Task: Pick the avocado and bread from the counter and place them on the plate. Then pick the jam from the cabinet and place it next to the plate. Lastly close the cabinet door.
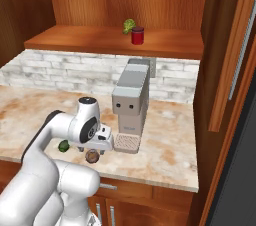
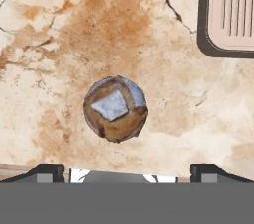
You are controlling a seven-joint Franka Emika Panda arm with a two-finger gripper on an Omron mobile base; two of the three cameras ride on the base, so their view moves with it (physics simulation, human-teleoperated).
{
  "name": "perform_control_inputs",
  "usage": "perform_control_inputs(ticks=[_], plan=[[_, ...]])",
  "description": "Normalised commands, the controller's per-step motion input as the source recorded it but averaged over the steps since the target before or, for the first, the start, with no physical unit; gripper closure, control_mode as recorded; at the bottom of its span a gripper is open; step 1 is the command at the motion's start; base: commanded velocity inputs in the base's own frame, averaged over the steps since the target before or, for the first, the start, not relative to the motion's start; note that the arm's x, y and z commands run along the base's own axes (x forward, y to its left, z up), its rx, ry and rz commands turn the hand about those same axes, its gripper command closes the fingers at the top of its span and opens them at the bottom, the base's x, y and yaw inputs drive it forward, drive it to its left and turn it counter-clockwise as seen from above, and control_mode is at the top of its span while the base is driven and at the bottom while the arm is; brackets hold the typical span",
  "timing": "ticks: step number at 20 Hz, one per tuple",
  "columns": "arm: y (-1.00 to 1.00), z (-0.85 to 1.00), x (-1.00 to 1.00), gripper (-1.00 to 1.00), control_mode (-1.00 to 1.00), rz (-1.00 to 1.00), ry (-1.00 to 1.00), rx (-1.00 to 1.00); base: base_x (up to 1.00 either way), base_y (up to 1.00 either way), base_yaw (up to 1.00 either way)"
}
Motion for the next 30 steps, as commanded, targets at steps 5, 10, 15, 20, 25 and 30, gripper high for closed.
perform_control_inputs(ticks=[5,10,15,20,25,30], plan=[[0.13,-0.3,0.0,-1.0,-1.0,0.0,0.0,-0.02,0.0,0.0,0.0],[0.06,-0.3,0.0,-1.0,-1.0,0.0,0.0,0.0,0.0,0.0,0.0],[0.05,-0.35,0.0,-1.0,-1.0,0.0,0.0,0.0,0.0,0.0,0.0],[0.16,-0.32,0.0,-1.0,-1.0,0.0,0.0,-0.03,0.0,0.0,0.0],[0.11,-0.36,0.0,-1.0,-1.0,0.0,0.0,-0.03,0.0,0.0,0.0],[0.0,-0.44,-0.01,-1.0,-1.0,0.0,0.0,-0.04,0.0,0.0,0.0]])
